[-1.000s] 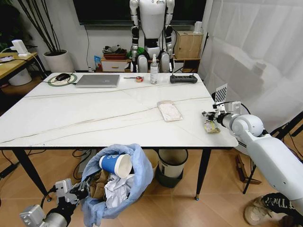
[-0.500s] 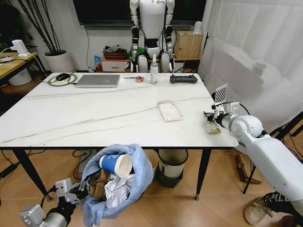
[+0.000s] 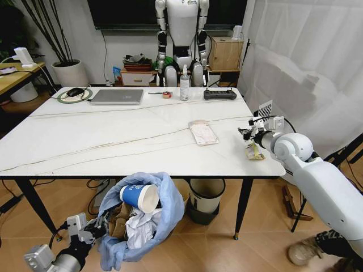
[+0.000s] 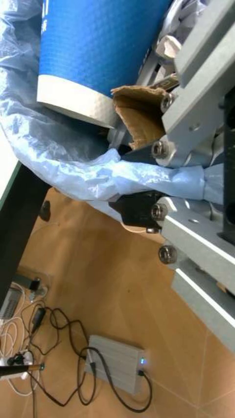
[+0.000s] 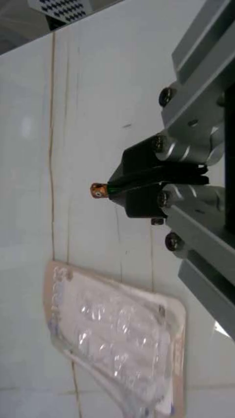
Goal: Pick up the trash bin and place the trash from the table into it.
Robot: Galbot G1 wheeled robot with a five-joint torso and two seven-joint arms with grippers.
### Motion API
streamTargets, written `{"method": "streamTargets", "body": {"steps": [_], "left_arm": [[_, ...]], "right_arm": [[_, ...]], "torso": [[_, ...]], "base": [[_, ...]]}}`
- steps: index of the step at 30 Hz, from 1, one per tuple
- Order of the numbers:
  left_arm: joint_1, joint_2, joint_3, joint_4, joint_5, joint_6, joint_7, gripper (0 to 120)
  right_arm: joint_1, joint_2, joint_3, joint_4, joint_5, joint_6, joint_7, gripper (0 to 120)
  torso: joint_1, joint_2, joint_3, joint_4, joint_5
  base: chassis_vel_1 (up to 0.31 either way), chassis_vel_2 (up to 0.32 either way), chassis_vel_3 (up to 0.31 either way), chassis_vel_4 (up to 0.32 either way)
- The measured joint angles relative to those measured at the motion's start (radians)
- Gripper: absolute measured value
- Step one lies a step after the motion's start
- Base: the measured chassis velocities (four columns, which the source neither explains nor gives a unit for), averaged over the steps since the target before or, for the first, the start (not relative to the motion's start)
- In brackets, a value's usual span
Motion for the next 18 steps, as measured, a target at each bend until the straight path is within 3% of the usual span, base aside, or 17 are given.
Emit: {"method": "streamTargets", "body": {"steps": [3, 10, 14, 18], "left_arm": [[0.0, 0.001, 0.002, -0.002, -0.002, 0.0, 0.0, 0], [0.014, 0.017, -0.007, -0.015, -0.03, 0.007, -0.013, 0], [0.02, 0.015, -0.009, -0.024, -0.042, 0.015, -0.024, 0], [0.021, 0.011, -0.008, -0.025, -0.043, 0.016, -0.024, 0]], "right_arm": [[-0.005, -0.006, 0.007, 0.054, 0.037, 0.008, 0.004, 0], [-0.043, -0.009, 0.018, 0.32, 0.2, 0.048, 0.014, 0], [-0.072, 0.017, -0.035, 0.481, 0.289, 0.102, 0.029, 0], [-0.101, 0.027, -0.085, 0.554, 0.327, 0.138, 0.021, 0]], "torso": [[0.0, 0.0, 0.0, 0.0001, -0.0001], [0.0, 0.0, 0.0, -0.0002, -0.0004], [0.0, 0.0, 0.0, 0.0001, -0.0004], [0.0, 0.0, 0.0, 0.0, -0.0004]], "base": [[0.0, 0.0, 0.0, 0.0], [0.0, 0.0, 0.0, 0.0], [0.0, 0.0, 0.0, 0.0], [0.0, 0.0, 0.0, 0.0]]}}
